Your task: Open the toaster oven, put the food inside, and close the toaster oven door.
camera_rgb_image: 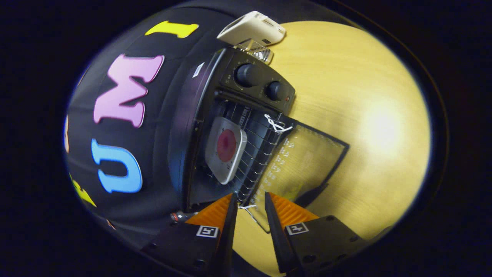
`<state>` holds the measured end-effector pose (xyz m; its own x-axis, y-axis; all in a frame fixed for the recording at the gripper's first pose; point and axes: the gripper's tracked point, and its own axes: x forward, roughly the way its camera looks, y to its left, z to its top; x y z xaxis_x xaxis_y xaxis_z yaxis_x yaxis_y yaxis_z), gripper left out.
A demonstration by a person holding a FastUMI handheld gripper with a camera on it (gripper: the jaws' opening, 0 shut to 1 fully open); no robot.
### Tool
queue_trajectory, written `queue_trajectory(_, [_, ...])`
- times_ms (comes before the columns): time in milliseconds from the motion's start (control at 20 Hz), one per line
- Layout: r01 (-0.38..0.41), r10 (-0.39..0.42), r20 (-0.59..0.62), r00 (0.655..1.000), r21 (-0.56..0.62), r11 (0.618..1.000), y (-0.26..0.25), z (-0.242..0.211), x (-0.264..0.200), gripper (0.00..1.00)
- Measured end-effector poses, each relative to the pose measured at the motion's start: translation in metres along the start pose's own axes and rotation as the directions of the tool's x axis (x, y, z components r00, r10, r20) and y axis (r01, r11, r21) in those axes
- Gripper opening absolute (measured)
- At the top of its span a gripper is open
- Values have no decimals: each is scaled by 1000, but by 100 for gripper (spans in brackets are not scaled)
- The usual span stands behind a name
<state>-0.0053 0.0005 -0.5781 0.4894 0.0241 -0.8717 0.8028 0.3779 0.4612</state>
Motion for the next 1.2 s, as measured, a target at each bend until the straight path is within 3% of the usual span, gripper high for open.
queue_trajectory(100, [15, -16, -5, 1000, -103, 995, -14, -12, -18, 66])
queue_trajectory(150, [24, -24, -1, 1000, -158, 987, -20, -16, -24, 66])
queue_trajectory(300, [62, -64, 3, 998, -307, 950, -35, -26, -38, 97])
queue_trajectory(400, [67, -73, 3, 997, -418, 906, -40, -32, -44, 99])
queue_trajectory(600, [125, -112, 64, 992, -698, 706, -63, -36, -42, 99])
queue_trajectory(850, [175, -187, 90, 978, -842, 510, -97, -47, -7, 100])
queue_trajectory(1000, [197, -244, 88, 966, -860, 471, -111, -54, 15, 100])
queue_trajectory(1200, [220, -274, 87, 958, -837, 502, -114, -55, 40, 99])
